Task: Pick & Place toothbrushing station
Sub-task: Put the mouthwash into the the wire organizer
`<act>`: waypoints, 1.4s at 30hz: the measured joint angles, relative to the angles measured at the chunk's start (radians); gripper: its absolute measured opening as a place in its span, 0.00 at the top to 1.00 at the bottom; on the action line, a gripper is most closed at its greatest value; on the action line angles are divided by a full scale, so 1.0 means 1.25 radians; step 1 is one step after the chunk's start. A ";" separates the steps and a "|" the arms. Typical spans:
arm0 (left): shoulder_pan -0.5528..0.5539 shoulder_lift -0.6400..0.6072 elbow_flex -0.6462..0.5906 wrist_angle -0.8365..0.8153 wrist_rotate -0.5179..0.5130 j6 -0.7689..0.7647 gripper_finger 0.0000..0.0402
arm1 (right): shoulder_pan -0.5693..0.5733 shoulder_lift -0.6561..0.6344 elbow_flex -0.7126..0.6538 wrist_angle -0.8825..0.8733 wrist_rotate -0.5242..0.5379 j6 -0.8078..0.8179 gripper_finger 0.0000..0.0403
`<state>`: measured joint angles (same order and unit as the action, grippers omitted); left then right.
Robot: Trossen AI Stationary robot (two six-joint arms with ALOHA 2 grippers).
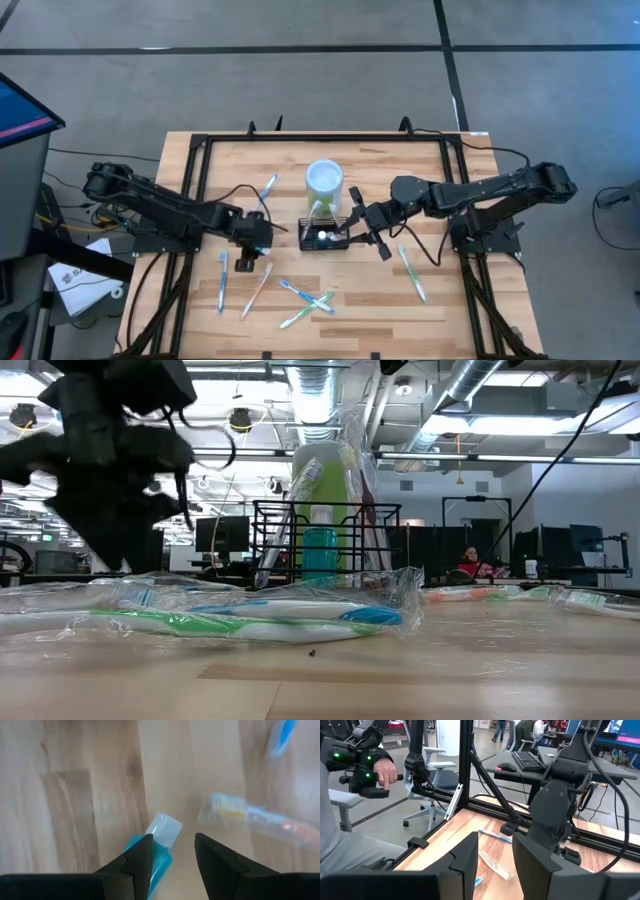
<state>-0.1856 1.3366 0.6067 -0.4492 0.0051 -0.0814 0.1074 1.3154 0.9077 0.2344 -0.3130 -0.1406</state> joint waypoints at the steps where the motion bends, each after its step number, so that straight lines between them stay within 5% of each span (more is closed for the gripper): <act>1: 0.000 0.013 0.001 0.007 -0.004 0.003 0.65 | 0.000 0.000 0.000 0.000 0.000 0.000 0.72; 13: -0.006 0.048 0.018 0.001 -0.004 0.065 0.57 | -0.005 0.000 0.000 -0.012 0.000 0.000 0.72; 42: -0.006 0.067 0.013 -0.045 -0.027 0.033 0.60 | -0.004 0.000 0.000 -0.014 0.000 0.001 0.72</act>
<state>-0.1932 1.4204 0.6228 -0.5060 -0.0285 -0.0397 0.1020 1.3151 0.9077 0.2169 -0.3126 -0.1390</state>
